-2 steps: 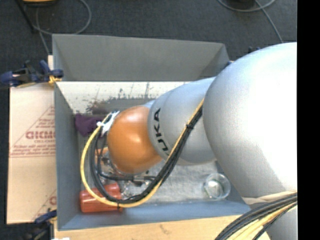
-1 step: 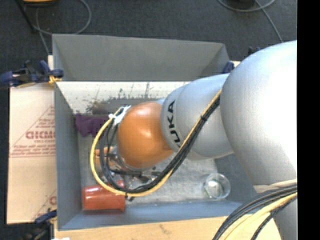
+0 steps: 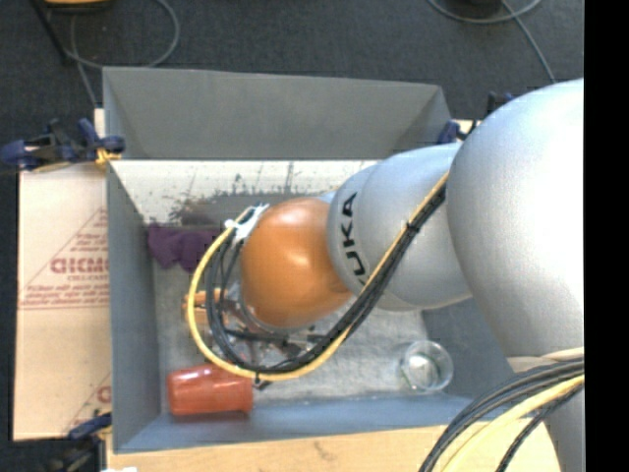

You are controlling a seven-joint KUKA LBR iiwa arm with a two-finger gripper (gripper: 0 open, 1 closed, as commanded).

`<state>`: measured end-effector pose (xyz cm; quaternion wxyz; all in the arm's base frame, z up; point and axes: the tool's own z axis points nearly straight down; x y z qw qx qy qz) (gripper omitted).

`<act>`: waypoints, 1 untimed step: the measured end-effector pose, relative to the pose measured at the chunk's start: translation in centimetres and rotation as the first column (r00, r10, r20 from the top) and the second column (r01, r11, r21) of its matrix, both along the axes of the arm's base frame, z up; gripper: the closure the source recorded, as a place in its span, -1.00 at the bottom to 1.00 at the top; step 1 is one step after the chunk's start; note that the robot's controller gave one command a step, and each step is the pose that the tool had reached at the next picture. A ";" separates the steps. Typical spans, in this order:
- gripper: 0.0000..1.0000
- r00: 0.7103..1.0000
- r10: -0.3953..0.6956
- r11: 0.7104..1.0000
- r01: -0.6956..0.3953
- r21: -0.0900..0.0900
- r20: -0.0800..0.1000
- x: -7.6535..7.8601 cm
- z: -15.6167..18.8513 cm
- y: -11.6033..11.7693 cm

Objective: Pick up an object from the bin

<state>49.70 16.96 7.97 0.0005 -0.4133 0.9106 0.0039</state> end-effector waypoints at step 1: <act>1.00 0.996 0.089 0.996 -0.089 -0.008 0.004 0.2 2.0 2.4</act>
Offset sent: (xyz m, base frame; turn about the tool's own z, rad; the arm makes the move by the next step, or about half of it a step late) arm -0.0153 -0.0042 0.1400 -0.5239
